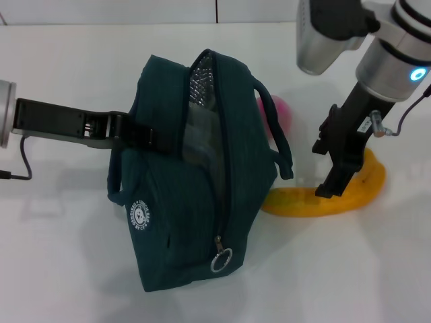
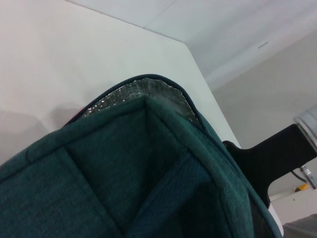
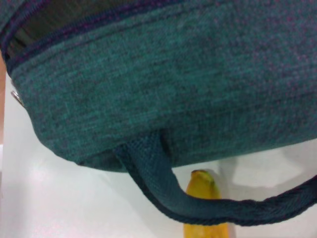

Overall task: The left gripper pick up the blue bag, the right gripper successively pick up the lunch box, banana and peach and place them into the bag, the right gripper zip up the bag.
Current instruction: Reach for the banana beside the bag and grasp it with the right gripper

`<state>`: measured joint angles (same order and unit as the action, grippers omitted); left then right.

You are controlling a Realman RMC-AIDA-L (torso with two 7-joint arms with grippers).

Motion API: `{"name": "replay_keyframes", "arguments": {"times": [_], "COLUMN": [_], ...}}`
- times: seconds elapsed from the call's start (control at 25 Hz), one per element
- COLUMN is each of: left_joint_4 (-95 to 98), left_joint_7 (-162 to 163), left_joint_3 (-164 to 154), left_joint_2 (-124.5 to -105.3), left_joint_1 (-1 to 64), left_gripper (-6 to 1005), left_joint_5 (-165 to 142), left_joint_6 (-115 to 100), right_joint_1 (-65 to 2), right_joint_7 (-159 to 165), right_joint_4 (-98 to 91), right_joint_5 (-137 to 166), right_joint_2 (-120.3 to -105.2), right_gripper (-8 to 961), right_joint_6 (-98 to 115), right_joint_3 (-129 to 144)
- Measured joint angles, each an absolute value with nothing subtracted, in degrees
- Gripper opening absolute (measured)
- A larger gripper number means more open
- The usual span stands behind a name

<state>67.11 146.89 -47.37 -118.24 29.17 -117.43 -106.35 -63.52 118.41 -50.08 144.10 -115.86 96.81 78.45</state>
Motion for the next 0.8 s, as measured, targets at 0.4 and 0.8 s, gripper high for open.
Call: {"name": "replay_keyframes", "arguments": {"times": [0.4,0.8], "left_joint_4": [65.7,65.6], "left_joint_7": [146.7,146.7], "left_joint_3": [-47.4,-47.4], "left_joint_2": [-118.24,-118.21], "left_joint_1": [29.5,30.0], "left_gripper": [39,39], "left_joint_5": [-117.6,-117.7], "left_joint_6": [-106.3,-106.2], "right_joint_1": [-65.0,-65.2], "right_joint_7": [118.8,119.2], "right_joint_4": [-44.2,-41.2], "right_joint_5": [143.4,140.4], "right_joint_2": [-116.17,-116.19], "right_gripper": [851,841], "right_joint_6": [92.8,88.9], "right_joint_3": [84.0,89.1]}}
